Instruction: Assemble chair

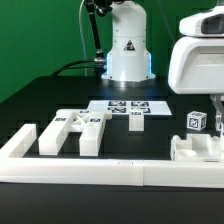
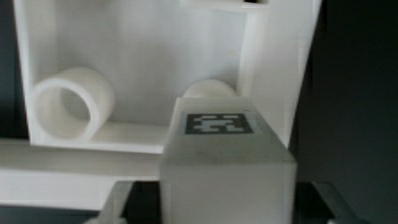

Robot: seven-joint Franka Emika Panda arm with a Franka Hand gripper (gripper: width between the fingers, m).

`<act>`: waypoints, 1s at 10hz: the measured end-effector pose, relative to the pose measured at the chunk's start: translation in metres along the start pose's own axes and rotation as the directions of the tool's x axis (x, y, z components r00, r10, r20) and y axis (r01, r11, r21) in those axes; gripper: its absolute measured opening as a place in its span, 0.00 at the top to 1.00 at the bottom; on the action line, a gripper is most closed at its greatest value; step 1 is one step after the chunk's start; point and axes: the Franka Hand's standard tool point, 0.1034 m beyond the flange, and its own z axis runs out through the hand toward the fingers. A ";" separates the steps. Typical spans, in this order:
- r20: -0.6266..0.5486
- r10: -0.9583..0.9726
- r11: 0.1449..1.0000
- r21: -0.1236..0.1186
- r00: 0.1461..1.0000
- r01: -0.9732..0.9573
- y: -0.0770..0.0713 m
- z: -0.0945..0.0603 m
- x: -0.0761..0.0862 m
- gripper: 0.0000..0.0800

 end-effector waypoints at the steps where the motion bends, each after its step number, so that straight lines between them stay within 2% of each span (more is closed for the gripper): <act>1: 0.003 0.127 0.992 0.003 0.992 -0.127 0.000 0.000 0.000 0.64; 4: 0.006 0.413 0.911 0.007 0.911 -0.413 0.001 0.001 0.000 0.64; 6: 0.006 0.478 0.879 0.006 0.879 -0.478 0.001 0.001 0.000 0.64; 8: 0.006 0.433 0.901 0.006 0.901 -0.433 0.001 0.001 0.000 0.33; 9: 0.008 0.396 0.918 0.008 0.918 -0.396 -0.004 0.001 -0.002 0.23; 10: 0.007 0.321 0.947 0.008 0.947 -0.321 -0.005 0.001 -0.002 0.23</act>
Offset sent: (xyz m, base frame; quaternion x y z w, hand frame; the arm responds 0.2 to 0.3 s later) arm 0.0021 0.0037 -0.0021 -0.0004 -0.0093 0.2541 0.9671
